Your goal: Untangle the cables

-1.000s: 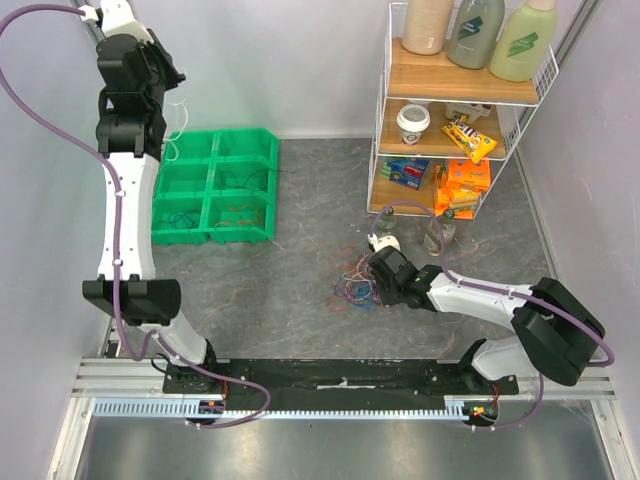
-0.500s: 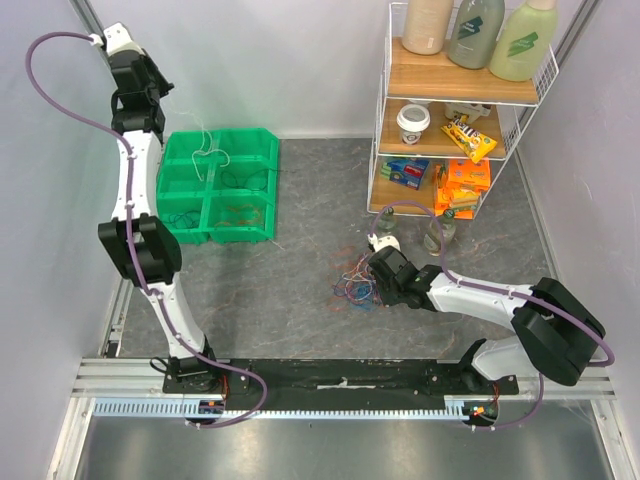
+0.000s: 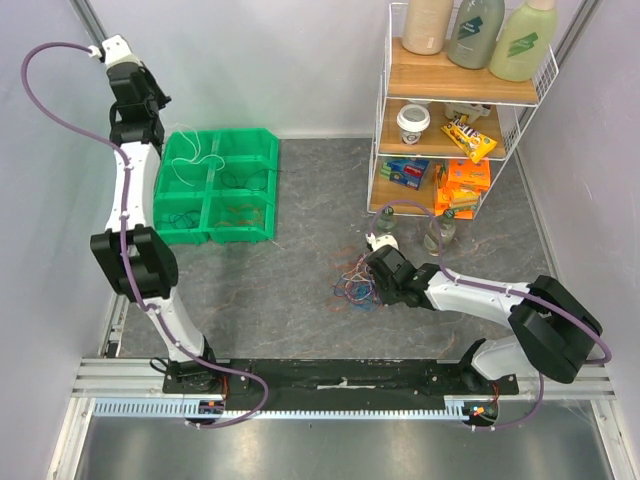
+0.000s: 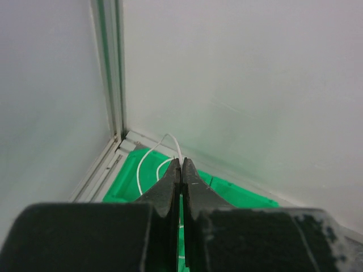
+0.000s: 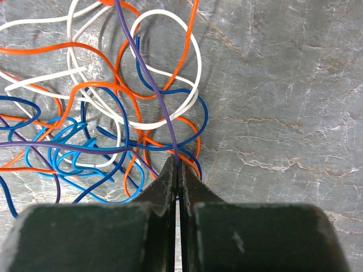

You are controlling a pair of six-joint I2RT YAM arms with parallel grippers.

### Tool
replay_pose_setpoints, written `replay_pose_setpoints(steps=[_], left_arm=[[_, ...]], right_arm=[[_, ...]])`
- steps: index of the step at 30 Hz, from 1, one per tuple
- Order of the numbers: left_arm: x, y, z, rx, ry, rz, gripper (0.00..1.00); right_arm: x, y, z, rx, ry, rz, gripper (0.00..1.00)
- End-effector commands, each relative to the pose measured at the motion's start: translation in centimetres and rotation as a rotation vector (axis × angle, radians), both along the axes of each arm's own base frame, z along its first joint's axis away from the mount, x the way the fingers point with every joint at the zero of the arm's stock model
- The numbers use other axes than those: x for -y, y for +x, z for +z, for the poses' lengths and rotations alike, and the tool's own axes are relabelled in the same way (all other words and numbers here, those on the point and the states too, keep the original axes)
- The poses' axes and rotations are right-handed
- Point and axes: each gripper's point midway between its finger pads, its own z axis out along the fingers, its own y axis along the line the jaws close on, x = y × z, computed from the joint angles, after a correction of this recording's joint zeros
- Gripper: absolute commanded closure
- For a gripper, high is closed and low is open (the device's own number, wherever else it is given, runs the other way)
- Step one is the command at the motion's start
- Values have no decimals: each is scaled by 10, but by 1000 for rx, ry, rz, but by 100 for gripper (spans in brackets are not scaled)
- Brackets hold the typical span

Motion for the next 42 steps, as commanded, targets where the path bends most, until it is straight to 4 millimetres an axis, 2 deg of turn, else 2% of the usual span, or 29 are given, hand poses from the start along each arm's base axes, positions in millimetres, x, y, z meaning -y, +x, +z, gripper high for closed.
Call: replay_pose_setpoints(steps=[1,3,6,10,13,18,26,29,31,33,34,35,36,39,42], left_arm=[[-13,-46,57,109,76,95,98],[-18,-56,55,113,88,132,98],[-23,-60,44,78,97,153,98],[-33,-63,12,-3,85,216,98],[-33,-60,-31,-92,66,209,98],[-23,-56,-122,-283,-42,187,98],[-13,-63,-225,-549,-208,216,99],[-9,-64,-248,-641,-245,211,99],[-13,-69,-251,-684,-279,259,95],[-19,-74,-243,-669,-304,320,66],[-20,-73,-238,-647,-321,315,43],[-18,-70,-228,-626,-323,296,14],[-18,-71,-218,-617,-317,295,5],[-8,-82,-181,-575,-339,279,4],[28,-103,-156,-575,-287,215,4]], right_arm=[[7,-6,-9,-35,-42,3,100],[7,-6,-9,-37,-40,4,100],[6,-7,-9,-35,-31,7,100],[5,-8,-9,-38,-26,10,100],[6,-7,-8,-34,-25,7,100],[6,-7,-8,-33,-27,3,100],[7,-7,-8,-31,-26,1,100],[7,-7,-7,-29,-28,5,100],[5,-7,-6,-29,-20,11,100],[4,-7,-5,-30,-17,12,100],[5,-8,-6,-30,-14,12,100],[3,-8,-6,-30,-5,17,100],[2,-9,-6,-35,1,21,100],[0,-10,-5,-32,17,31,100],[-4,-9,-4,-25,33,48,100]])
